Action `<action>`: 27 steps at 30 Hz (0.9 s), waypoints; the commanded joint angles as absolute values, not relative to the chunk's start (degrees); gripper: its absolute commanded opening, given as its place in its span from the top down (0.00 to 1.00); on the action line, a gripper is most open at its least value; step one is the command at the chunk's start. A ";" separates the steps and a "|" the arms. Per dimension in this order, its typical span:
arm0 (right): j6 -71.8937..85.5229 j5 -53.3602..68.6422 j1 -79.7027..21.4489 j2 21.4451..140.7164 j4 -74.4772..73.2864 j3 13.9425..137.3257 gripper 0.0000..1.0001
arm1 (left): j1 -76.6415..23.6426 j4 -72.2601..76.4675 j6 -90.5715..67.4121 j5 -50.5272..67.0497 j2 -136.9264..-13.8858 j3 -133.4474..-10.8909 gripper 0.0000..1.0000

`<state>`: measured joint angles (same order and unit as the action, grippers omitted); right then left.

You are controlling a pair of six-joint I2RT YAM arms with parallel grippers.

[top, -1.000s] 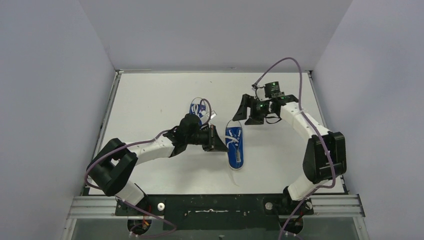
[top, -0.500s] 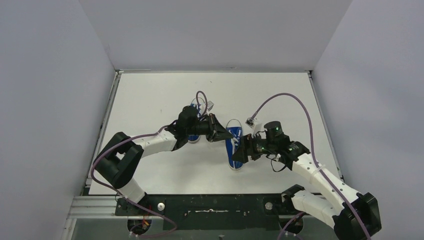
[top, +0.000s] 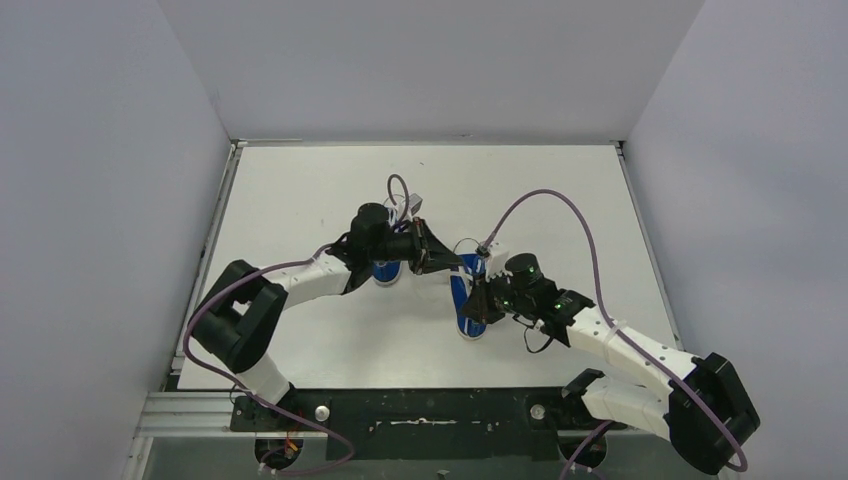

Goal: Tie the shoes
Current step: Cross the shoelace with the shoelace.

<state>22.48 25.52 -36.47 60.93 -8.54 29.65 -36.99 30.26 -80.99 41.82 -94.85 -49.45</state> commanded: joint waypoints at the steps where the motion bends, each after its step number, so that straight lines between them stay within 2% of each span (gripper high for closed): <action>1: 27.63 23.55 -37.17 59.65 -5.44 32.81 1.00 | -35.51 34.36 -81.25 44.47 -95.00 -52.60 1.00; 3: 29.18 23.56 -37.35 58.05 -13.65 35.95 1.00 | -35.33 34.38 -79.41 45.57 -95.85 -53.51 1.00; 5: 30.05 23.94 -37.17 57.02 -21.66 40.38 1.00 | -35.14 33.82 -74.15 47.37 -96.46 -54.90 0.91; 7: 30.80 26.77 -35.58 57.85 -29.09 45.78 1.00 | -34.27 26.64 -62.46 47.89 -95.57 -56.66 0.75; 9: 30.82 29.38 -33.76 58.95 -36.18 51.00 1.00 | -33.62 14.14 -43.05 45.40 -92.96 -58.69 0.47; 10: 30.89 29.52 -33.04 58.91 -39.02 53.01 1.00 | -33.92 4.32 -29.89 42.24 -91.79 -60.55 0.38; 11: 30.99 29.98 -32.36 58.68 -40.81 54.59 1.00 | -34.91 -5.88 -18.11 38.40 -91.25 -63.22 0.33; 13: 30.95 32.13 -30.65 58.57 -42.76 56.81 1.00 | -35.47 -12.67 -4.88 35.64 -92.02 -65.44 0.30; 16: 31.02 36.24 -29.00 58.95 -44.16 58.45 1.00 | -34.45 -10.60 4.00 35.44 -96.34 -65.33 0.28; 20: 30.43 38.79 -28.75 58.96 -43.76 59.86 1.00 | -34.05 -6.71 8.56 40.57 -102.50 -66.93 0.25; 22: 30.17 39.17 -28.36 59.25 -43.34 60.70 1.00 | -34.25 -5.67 9.01 42.45 -104.87 -67.75 0.19; 25: 30.12 41.35 -27.52 60.16 -41.77 61.46 1.00 | -35.25 -2.86 10.09 42.44 -106.61 -67.97 0.18; 27: 30.18 42.19 -27.38 60.38 -40.63 61.59 1.00 | -36.24 -6.75 13.51 40.60 -108.89 -70.16 0.20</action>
